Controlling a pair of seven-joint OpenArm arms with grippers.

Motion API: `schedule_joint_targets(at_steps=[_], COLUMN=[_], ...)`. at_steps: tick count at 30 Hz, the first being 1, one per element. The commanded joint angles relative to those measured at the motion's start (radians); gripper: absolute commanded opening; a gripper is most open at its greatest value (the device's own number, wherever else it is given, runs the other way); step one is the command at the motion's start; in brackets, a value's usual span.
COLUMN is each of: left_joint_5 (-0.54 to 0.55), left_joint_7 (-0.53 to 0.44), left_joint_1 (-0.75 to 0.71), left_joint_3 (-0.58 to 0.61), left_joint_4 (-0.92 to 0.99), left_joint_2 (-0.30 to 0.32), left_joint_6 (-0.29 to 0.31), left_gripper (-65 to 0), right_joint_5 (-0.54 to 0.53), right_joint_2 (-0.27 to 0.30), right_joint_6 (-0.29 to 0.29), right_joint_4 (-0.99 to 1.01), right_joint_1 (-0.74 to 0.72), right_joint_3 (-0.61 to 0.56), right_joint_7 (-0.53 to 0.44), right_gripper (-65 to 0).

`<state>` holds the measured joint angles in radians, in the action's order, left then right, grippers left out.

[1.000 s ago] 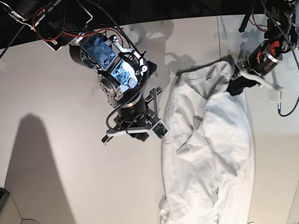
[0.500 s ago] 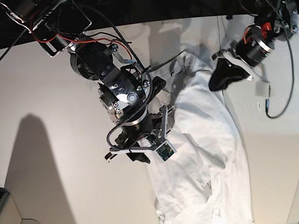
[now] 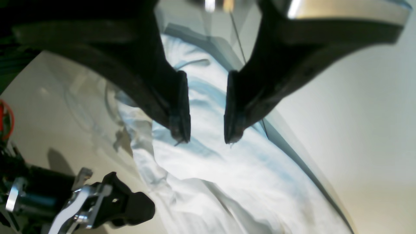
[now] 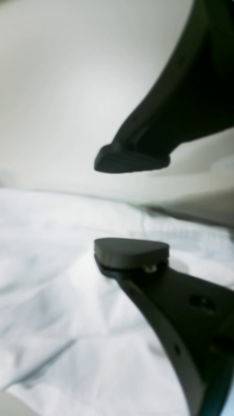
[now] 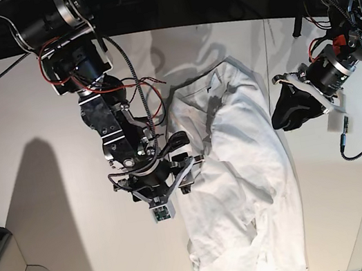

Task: Layout the t-shirt on the table in an organized manner, then fold the t-shirt properly
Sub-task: 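Grasp the shirt with the right gripper and pull it toward the table center, then lift the shirt with the right gripper and swing it across the table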

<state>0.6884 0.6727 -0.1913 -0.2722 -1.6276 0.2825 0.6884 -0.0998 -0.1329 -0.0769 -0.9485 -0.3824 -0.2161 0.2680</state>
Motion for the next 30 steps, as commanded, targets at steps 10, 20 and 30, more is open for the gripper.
schedule_joint_targets(at_steps=[10, 20, 30], left_joint_5=[-0.006, -0.005, -0.005], left_joint_7=[-0.040, -0.048, -0.048], left_joint_1=[0.008, 0.008, 0.008], left_joint_3=[-0.003, -0.003, -0.003], left_joint_4=[-0.018, -0.018, -0.018], left_joint_2=[0.011, 0.011, 0.011], left_joint_6=[0.010, 0.010, 0.010], left_gripper=[-43.5, -43.5, -43.5], right_joint_5=[-0.222, -0.224, -0.267], right_joint_2=[-0.019, -0.019, -0.019], right_joint_6=[-0.214, -0.193, -0.200], right_joint_4=[0.008, 0.122, 0.119], right_joint_1=[-0.041, -0.041, -0.042], right_joint_3=[-0.013, -0.033, -0.097], right_joint_7=[-0.016, -0.018, -0.056], right_gripper=[-33.4, -36.7, -65.0])
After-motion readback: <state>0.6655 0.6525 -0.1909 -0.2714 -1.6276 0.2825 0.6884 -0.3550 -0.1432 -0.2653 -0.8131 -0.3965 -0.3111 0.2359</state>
